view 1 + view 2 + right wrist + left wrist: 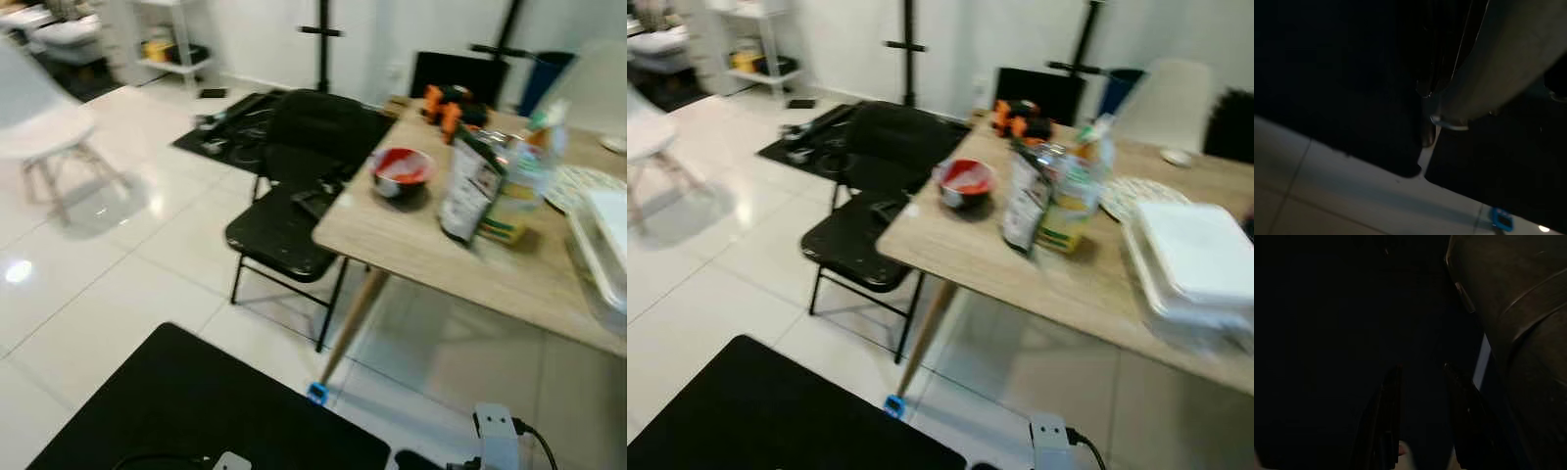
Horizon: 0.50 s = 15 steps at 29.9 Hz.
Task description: Restocking fridge
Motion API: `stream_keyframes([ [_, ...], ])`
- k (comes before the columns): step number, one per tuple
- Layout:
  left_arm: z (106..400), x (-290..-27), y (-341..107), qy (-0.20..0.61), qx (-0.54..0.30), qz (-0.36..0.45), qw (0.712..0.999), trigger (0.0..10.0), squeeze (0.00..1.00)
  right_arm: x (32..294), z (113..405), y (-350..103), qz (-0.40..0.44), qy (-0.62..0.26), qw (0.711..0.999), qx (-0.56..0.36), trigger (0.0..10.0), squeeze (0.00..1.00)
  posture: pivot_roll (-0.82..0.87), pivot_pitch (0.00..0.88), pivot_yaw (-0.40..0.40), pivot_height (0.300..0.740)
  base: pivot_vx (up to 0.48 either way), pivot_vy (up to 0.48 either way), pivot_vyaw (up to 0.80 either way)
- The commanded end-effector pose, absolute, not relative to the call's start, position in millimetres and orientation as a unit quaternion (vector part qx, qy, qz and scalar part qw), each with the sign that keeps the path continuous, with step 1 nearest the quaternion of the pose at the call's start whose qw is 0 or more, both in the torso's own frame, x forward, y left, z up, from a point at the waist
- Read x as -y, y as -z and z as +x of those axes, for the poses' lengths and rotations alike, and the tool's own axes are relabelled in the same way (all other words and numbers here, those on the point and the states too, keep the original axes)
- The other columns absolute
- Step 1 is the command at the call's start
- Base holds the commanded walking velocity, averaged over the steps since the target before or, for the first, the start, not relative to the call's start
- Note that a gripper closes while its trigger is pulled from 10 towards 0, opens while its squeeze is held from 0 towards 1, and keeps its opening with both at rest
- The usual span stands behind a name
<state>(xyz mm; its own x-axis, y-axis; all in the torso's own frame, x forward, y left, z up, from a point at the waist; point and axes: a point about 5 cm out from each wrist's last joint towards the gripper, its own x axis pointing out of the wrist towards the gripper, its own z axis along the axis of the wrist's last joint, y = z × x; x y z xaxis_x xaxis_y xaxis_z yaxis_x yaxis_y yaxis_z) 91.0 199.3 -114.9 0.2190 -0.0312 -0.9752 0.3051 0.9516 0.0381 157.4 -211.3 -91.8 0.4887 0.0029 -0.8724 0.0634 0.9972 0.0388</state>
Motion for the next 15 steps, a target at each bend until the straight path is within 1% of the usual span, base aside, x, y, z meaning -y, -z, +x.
stream_keyframes([
  [1,144.6,-181.7,100.8,0.11,-0.525,0.098,0.838,10.0,0.0,210.0,156.9,92.3,0.036,0.018,0.86,-0.508,10.0,0.0,-0.01,0.0,-0.016,0.74,0.0,0.0,-0.75],
  [15,143.5,-181.4,101.2,0.111,-0.526,0.098,0.838,10.0,0.0,209.4,153.1,93.9,0.043,0.022,0.858,-0.511,10.0,0.0,-0.02,0.0,-0.01,0.74,0.0,0.0,-0.75],
])
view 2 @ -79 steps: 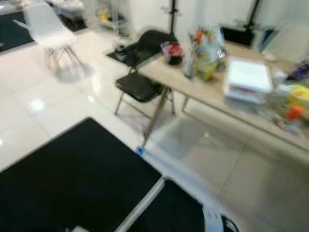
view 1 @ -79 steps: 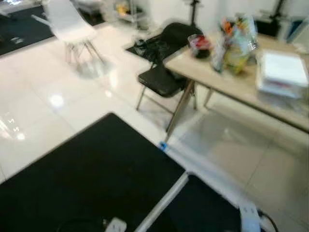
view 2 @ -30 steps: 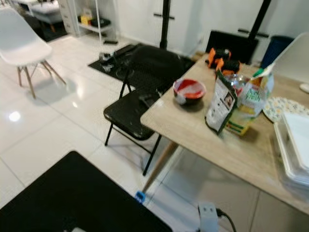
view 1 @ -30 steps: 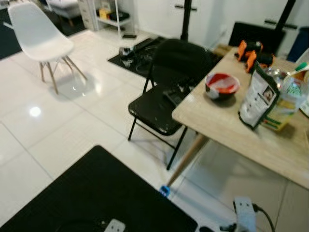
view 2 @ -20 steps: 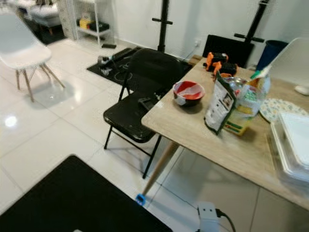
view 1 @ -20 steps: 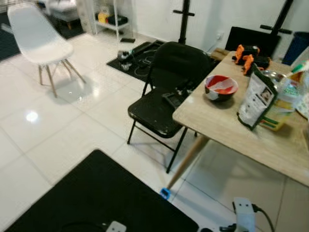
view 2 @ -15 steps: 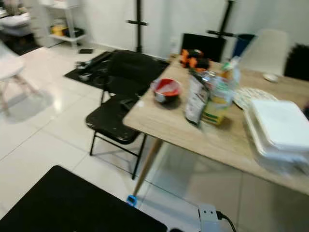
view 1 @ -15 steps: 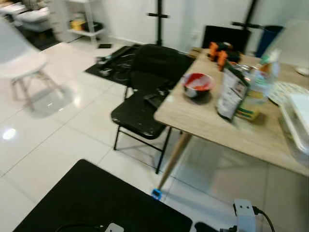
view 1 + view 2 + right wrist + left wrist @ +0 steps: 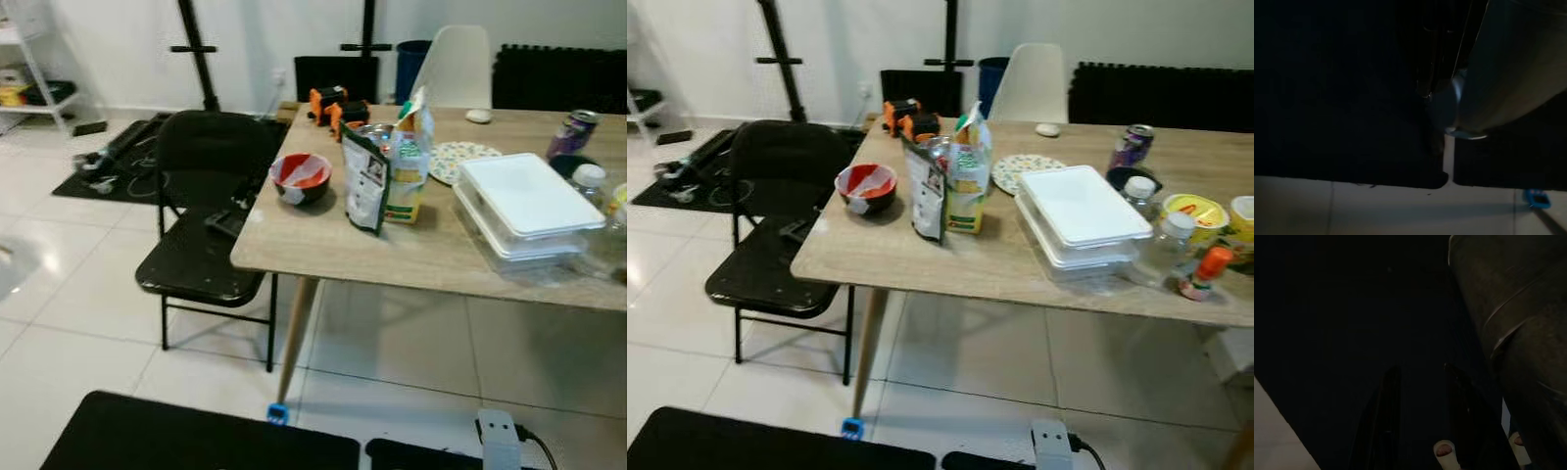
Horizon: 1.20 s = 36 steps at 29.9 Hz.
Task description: Restocking fridge
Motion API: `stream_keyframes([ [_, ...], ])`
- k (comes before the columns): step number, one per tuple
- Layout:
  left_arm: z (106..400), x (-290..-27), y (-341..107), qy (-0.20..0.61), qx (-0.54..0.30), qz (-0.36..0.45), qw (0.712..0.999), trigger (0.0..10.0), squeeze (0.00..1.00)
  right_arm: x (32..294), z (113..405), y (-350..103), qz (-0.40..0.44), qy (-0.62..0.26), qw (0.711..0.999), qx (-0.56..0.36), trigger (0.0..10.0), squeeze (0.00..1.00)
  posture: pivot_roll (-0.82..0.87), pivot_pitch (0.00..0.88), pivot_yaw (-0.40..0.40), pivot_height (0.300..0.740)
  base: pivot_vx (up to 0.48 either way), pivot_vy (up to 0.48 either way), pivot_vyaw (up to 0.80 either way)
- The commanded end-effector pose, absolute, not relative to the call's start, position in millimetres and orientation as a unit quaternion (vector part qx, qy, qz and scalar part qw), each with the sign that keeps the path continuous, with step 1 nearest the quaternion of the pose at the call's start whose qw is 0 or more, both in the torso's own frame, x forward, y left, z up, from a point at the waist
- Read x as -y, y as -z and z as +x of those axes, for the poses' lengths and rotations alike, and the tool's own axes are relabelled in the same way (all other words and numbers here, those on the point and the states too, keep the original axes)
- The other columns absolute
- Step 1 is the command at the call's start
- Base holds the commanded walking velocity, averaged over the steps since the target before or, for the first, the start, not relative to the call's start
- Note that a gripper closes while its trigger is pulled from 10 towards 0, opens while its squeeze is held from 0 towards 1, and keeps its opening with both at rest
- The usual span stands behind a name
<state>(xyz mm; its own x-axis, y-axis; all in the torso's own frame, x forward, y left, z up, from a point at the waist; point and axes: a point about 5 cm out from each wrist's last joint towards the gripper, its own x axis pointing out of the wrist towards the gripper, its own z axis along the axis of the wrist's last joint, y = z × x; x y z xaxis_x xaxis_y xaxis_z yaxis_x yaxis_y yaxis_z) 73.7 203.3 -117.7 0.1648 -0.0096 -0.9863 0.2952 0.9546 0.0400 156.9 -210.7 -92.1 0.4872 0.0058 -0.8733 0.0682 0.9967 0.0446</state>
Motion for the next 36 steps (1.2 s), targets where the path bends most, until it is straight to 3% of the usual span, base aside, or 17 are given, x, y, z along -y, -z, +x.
stream_keyframes([
  [1,143.4,-181.4,101.2,0.111,-0.526,0.099,0.838,10.0,0.0,209.3,153.0,94.0,0.043,0.022,0.858,-0.511,10.0,0.0,-0.02,0.0,-0.011,0.74,0.0,0.0,-0.74],
  [15,145.1,-183.2,100.5,0.11,-0.525,0.103,0.838,10.0,0.0,207.8,152.9,94.2,0.042,0.018,0.859,-0.511,10.0,0.0,-0.01,0.0,-0.005,0.74,0.0,0.0,-0.74],
  [31,145.3,-183.8,100.3,0.114,-0.525,0.107,0.837,10.0,0.0,208.2,152.6,94.2,0.042,0.02,0.86,-0.508,10.0,0.0,-0.02,0.0,-0.004,0.74,0.0,0.0,0.0],
  [36,143.1,-181.7,101.4,0.13,-0.529,0.119,0.83,10.0,0.0,208.6,152.9,94.0,0.04,0.02,0.86,-0.508,10.0,0.0,-0.02,0.0,-0.005,0.74,0.0,-0.48,0.0],
])
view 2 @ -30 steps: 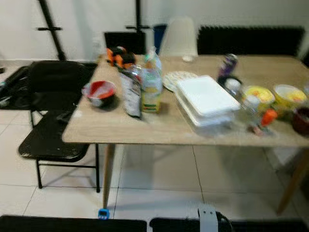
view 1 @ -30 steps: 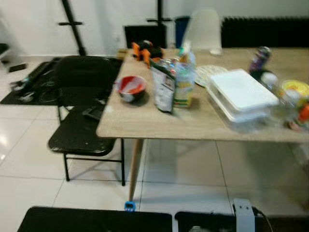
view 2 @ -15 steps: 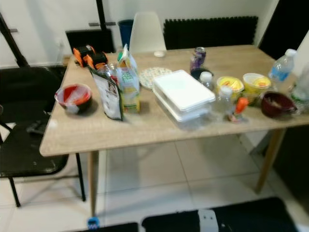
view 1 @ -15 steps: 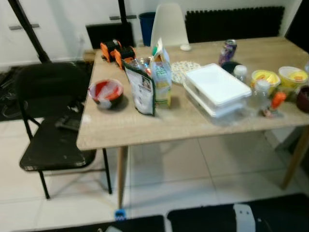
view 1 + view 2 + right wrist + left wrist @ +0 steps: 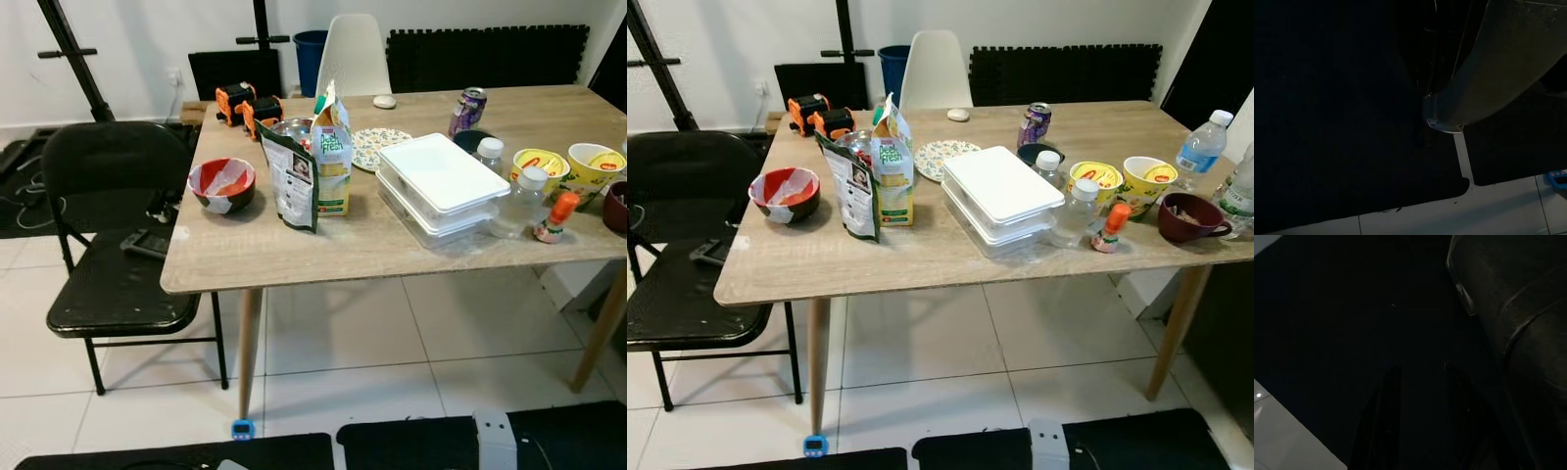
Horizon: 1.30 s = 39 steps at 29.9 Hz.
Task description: Restocking fridge
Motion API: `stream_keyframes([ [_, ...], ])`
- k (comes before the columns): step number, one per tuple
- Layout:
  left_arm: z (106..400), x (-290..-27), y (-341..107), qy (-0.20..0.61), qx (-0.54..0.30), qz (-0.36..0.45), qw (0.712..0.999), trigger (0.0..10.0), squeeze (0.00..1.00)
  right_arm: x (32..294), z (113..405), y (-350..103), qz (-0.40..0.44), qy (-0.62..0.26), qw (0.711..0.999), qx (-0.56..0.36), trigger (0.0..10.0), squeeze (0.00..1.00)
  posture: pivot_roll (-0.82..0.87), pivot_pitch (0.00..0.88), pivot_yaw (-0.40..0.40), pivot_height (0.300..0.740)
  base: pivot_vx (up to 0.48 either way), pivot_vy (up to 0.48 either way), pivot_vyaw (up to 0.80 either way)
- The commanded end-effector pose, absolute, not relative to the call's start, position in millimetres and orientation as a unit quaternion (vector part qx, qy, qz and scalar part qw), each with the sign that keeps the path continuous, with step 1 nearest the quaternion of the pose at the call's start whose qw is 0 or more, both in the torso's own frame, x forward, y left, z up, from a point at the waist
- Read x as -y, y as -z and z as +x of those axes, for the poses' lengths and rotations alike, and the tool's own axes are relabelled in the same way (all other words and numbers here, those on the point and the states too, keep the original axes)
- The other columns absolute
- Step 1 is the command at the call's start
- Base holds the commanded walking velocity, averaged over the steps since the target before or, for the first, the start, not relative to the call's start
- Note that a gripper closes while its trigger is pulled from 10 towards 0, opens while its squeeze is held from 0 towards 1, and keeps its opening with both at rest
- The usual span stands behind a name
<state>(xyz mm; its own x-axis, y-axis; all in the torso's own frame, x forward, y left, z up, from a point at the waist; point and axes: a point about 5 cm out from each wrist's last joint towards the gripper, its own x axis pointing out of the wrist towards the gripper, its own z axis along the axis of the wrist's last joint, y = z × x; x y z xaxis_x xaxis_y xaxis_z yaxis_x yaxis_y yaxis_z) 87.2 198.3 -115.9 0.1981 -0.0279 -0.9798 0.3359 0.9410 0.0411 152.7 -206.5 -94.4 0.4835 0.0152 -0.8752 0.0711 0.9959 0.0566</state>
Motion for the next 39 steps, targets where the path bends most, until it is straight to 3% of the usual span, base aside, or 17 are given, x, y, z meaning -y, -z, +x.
stream_keyframes([
  [1,143,-182,101,0.123,-0.528,0.115,0.832,10.0,0.0,209,153,94,0.039,0.02,0.86,-0.508,10.0,0.0,-0.02,0.0,-0.005,0.74,0.0,-0.48,0.0],
  [23,144,-183,101,0.111,-0.527,0.107,0.835,10.0,0.0,209,157,92,0.038,0.005,0.865,-0.5,10.0,0.0,-0.01,0.0,-0.012,0.74,0.0,-0.017,0.0],
  [29,144,-183,101,0.11,-0.527,0.107,0.836,10.0,0.0,198,176,83,0.019,-0.072,0.887,-0.456,10.0,0.0,-0.02,0.0,-0.008,0.74,0.0,0.0,0.0],
  [30,143,-183,101,0.11,-0.528,0.107,0.835,10.0,0.0,189,192,74,0.045,-0.112,0.898,-0.422,10.0,0.0,-0.02,0.0,-0.007,0.74,0.0,0.0,0.0],
  [38,144,-182,101,0.11,-0.527,0.107,0.836,10.0,0.0,171,217,57,0.061,-0.219,0.899,-0.375,10.0,0.0,-0.02,0.0,-0.011,0.74,0.0,0.0,0.0],
  [39,144,-182,101,0.109,-0.527,0.105,0.836,10.0,0.0,167,222,52,0.056,-0.257,0.892,-0.367,10.0,0.93,-0.02,0.0,-0.015,0.74,0.0,0.0,0.0],
])
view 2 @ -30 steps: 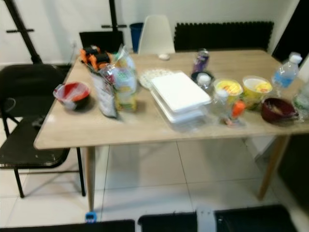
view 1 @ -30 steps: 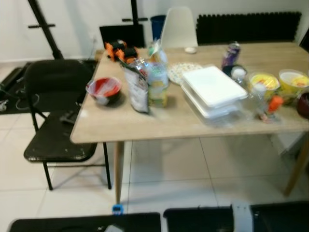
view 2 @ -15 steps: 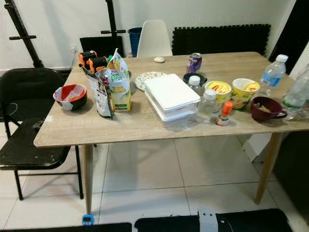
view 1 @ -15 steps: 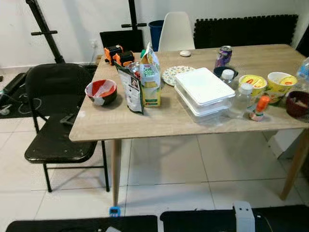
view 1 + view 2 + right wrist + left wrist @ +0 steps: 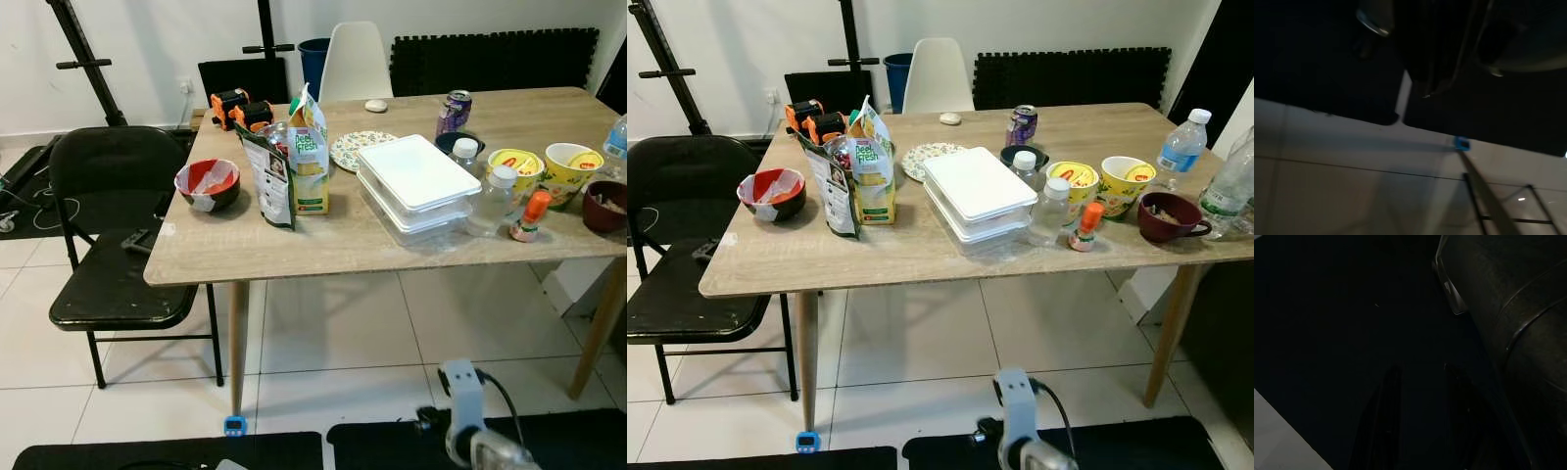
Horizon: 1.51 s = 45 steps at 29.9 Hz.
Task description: Restocking fridge
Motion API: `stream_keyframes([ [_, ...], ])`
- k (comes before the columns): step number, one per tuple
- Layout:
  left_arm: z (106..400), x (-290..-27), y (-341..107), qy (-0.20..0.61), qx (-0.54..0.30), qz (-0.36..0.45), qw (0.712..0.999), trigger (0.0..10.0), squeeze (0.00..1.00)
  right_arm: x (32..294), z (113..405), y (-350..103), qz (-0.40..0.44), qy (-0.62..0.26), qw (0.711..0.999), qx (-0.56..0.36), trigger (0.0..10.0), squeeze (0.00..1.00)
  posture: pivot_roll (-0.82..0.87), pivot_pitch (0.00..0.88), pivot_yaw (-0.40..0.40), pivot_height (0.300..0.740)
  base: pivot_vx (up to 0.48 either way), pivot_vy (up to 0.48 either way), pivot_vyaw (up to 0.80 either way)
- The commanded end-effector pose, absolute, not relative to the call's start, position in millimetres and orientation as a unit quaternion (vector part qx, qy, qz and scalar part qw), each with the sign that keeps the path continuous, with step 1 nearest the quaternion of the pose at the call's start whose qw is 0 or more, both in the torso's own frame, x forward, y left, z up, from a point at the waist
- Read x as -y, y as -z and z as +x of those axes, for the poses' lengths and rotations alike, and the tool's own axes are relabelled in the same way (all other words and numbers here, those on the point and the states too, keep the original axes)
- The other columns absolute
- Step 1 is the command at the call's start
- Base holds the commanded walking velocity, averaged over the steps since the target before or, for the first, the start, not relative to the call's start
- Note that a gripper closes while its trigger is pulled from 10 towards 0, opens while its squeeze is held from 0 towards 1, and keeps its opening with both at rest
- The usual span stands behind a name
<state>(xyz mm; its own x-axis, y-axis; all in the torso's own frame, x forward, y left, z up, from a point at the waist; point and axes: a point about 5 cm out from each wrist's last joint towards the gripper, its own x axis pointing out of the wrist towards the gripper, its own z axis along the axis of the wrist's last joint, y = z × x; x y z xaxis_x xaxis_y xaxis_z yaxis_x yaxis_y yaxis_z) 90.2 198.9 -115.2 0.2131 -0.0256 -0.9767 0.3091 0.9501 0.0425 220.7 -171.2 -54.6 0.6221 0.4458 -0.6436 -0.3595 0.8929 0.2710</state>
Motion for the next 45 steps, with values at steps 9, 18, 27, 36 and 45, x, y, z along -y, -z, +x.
stream_keyframes([
  [9,142,-182,102,0.107,-0.529,0.104,0.835,10.0,0.0,161,222,46,0.032,-0.372,0.852,-0.367,10.0,1.0,-0.02,0.0,-0.014,0.74,0.0,0.0,0.0],
  [18,143,-183,101,0.111,-0.529,0.107,0.834,10.0,0.0,167,227,22,0.082,-0.506,0.796,-0.321,10.0,1.0,-0.03,0.0,-0.002,0.74,0.0,0.0,0.0],
  [27,145,-183,101,0.114,-0.528,0.109,0.834,10.0,0.0,162,238,-14,0.153,-0.593,0.757,-0.228,10.0,1.0,-0.03,0.0,0.005,0.74,0.0,0.0,0.0],
  [36,146,-183,100,0.114,-0.527,0.108,0.835,10.0,0.0,154,259,-57,0.229,-0.609,0.753,-0.102,10.0,1.0,-0.03,0.0,0.003,0.74,0.0,0.0,0.0],
  [45,145,-185,101,0.115,-0.53,0.11,0.833,10.0,0.0,187,302,-112,0.3,-0.477,0.823,0.071,10.0,0.0,-0.03,0.0,0.007,0.74,0.0,0.0,0.0],
])
